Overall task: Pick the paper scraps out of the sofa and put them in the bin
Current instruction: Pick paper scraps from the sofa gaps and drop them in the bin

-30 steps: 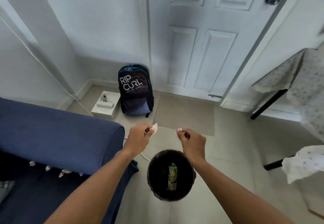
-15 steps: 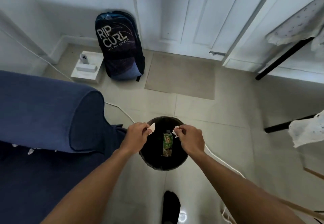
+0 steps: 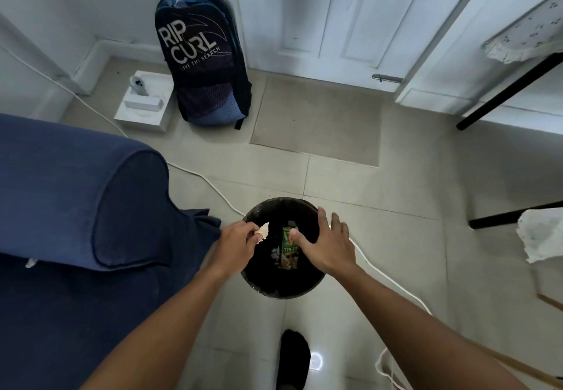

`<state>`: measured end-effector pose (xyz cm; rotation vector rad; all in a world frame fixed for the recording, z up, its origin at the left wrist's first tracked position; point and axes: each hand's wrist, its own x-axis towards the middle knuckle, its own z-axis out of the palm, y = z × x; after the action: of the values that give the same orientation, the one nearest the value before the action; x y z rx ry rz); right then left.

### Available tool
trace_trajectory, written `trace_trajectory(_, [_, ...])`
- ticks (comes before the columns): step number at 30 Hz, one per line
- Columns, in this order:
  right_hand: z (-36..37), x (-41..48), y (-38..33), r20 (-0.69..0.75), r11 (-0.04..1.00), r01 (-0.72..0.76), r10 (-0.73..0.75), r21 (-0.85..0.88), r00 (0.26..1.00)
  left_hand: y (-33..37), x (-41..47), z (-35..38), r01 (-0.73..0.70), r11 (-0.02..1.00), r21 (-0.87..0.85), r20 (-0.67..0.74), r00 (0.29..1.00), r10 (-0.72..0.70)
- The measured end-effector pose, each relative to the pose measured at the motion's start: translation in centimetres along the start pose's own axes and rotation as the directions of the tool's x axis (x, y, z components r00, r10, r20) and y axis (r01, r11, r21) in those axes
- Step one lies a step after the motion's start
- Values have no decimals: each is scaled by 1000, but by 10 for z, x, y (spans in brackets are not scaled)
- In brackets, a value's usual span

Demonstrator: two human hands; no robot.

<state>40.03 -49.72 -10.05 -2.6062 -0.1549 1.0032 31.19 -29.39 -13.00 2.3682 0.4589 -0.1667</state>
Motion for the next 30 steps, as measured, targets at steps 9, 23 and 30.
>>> trace_trajectory(9, [-15, -3, -7, -89, 999, 24, -21, 32, 996, 27, -1, -15, 80, 914, 398, 222, 958, -180])
trace_trajectory(23, [-51, -30, -39, -171, 997, 68, -61, 34, 983, 45, -8, -76, 95, 912, 399, 63, 989, -131])
trace_trajectory(30, [-95, -57, -106, -233, 985, 170, -169, -16, 958, 70, -18, -164, 113, 921, 373, -70, 993, -93])
